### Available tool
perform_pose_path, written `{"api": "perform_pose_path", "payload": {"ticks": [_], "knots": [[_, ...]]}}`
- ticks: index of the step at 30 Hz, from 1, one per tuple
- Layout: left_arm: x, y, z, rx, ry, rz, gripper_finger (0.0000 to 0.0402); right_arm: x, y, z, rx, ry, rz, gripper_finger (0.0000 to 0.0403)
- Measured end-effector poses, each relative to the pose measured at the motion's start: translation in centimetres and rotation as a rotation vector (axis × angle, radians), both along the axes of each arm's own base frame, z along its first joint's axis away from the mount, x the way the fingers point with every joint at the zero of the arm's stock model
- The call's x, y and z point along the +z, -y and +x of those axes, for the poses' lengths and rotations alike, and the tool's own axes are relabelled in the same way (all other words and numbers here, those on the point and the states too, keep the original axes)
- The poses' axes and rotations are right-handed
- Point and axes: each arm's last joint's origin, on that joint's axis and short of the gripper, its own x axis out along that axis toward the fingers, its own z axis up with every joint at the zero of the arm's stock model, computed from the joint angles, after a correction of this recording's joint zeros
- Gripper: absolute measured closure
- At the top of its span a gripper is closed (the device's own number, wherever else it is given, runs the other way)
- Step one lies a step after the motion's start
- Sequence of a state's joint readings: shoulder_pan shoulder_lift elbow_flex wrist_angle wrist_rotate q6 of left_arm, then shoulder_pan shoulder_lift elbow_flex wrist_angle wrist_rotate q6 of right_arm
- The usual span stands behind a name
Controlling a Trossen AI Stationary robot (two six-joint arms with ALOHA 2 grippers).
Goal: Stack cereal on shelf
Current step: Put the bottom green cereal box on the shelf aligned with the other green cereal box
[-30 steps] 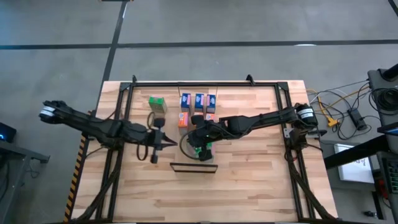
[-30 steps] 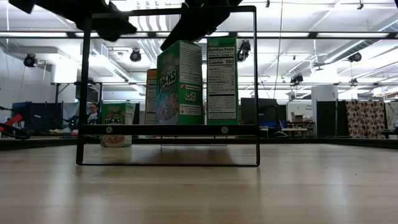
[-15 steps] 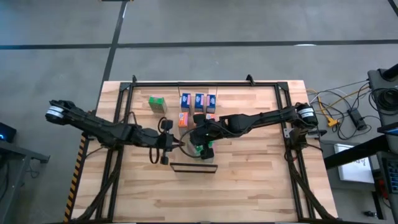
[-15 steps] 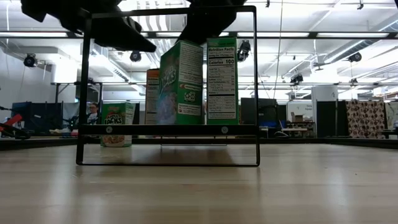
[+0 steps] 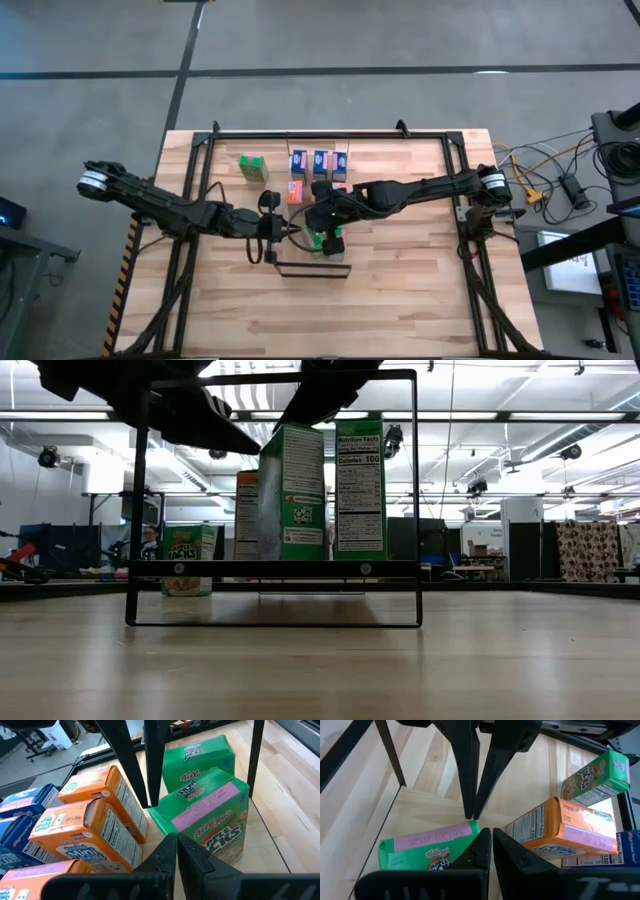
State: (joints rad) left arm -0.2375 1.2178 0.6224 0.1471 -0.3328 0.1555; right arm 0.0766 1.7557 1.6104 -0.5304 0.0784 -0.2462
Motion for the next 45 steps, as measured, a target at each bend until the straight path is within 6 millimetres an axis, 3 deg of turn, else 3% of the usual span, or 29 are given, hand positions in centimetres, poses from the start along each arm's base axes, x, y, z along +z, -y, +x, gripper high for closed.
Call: {"api": "perform_pose_path", "payload": {"ticks": [21, 45], "knots": [[0.3, -0.1, -0.2, 0.021, 0.014, 0.014, 0.0401, -0.6, 0.7, -0.3, -0.032, -0.046, 0.022, 0.0394], [3.5, -0.8, -2.9, 0.02, 0.108, -0.01, 0.0401, -0.8, 0.7, -1.1, -0.068, -0.126, 0.055, 0.0394]]}}
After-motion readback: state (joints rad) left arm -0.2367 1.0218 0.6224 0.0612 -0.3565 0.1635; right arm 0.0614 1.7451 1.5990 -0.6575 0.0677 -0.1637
